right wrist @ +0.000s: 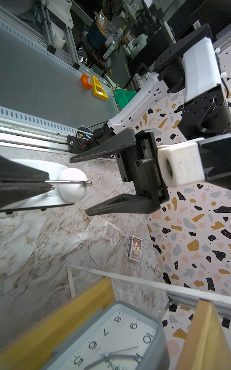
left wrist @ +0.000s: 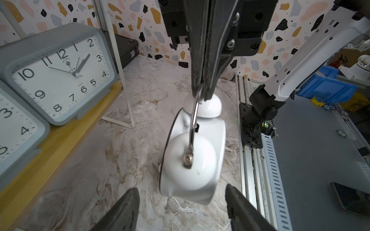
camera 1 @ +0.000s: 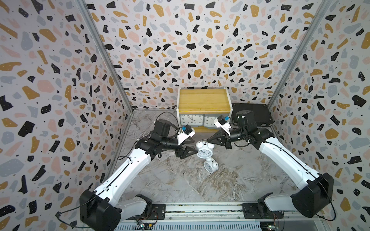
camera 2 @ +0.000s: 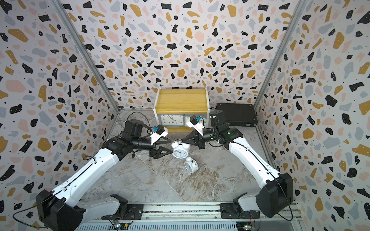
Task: Place the alarm clocks on the shelf by style
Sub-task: Pick up the alarm from the center of the board.
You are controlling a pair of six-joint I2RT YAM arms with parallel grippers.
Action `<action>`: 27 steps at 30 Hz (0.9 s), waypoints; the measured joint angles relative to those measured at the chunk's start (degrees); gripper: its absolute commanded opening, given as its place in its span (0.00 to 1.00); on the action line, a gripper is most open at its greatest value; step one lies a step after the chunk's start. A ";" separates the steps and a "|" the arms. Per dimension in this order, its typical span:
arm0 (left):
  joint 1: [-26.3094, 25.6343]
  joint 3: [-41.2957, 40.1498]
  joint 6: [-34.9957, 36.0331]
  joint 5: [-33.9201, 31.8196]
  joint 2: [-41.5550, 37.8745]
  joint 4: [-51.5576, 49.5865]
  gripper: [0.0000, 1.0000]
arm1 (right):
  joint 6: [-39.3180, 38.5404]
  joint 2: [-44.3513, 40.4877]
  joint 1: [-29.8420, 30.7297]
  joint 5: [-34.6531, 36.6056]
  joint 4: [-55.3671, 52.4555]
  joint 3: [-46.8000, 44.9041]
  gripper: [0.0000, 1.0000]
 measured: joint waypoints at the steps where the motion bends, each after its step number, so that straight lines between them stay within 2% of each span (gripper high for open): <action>1: 0.00 -0.13 0.13 0.37 0.04 0.31 0.71 | 0.04 0.00 0.00 -0.48 -0.13 0.00 0.00; 11: 0.00 -1.07 3.17 7.23 0.44 1.38 0.71 | 0.50 0.00 0.00 -2.38 -0.28 0.00 0.00; 18: -0.09 -1.07 4.50 8.24 2.29 0.96 0.69 | 1.60 0.00 0.00 -3.08 0.57 0.00 0.00; 21: -0.24 -1.07 4.57 8.37 3.21 0.85 0.63 | 1.88 0.00 0.00 -3.30 1.01 0.00 0.00; 27: -0.35 -0.94 4.83 9.22 3.93 -0.20 0.37 | 2.45 0.02 -0.11 -3.21 1.20 0.00 0.00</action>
